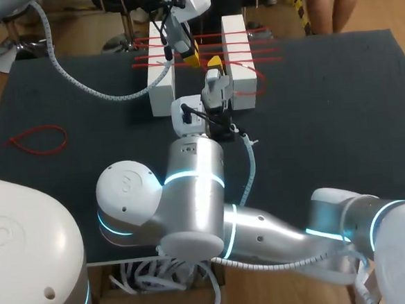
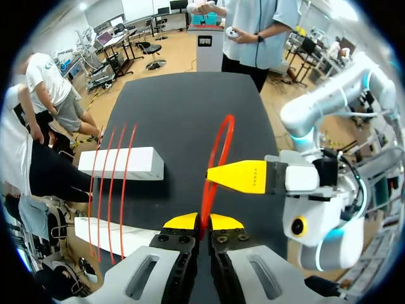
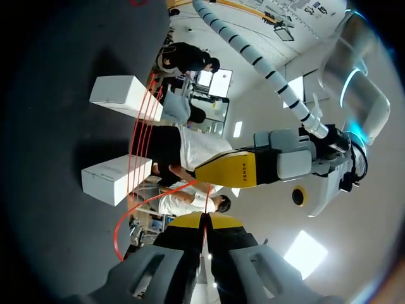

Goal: Grab the tape and strap the tape.

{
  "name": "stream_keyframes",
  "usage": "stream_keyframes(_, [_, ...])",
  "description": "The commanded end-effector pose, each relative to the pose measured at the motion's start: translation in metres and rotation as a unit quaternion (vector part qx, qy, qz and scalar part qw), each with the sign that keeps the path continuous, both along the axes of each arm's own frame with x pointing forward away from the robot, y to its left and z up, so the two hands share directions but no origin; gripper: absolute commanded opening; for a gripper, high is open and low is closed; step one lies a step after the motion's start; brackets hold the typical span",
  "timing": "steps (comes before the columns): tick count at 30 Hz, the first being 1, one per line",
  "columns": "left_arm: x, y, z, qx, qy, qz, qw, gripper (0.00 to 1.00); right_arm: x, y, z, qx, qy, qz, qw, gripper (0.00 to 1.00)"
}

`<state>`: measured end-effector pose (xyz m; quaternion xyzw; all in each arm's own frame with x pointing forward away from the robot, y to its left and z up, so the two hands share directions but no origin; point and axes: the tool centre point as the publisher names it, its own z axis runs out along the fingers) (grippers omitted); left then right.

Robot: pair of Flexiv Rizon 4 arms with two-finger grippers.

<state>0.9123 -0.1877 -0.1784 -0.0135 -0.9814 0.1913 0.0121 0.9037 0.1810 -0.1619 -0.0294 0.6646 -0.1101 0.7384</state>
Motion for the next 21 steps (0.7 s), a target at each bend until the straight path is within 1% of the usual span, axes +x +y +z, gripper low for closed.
stream_keyframes(1, [0.0,-0.001,0.001,0.002,0.0,0.001,1.0,0.0,0.001,-0.006,0.008,-0.004,0.008,0.003,1.0,0.0])
stream_keyframes(11, [0.0,-0.001,0.001,0.002,0.0,0.001,1.0,0.0,0.002,-0.019,0.014,-0.016,0.019,0.018,1.0,0.0])
stream_keyframes(21, [0.0,-0.001,0.001,0.002,0.0,0.001,1.0,0.0,-0.001,-0.027,0.008,-0.034,0.023,0.027,0.999,0.0])
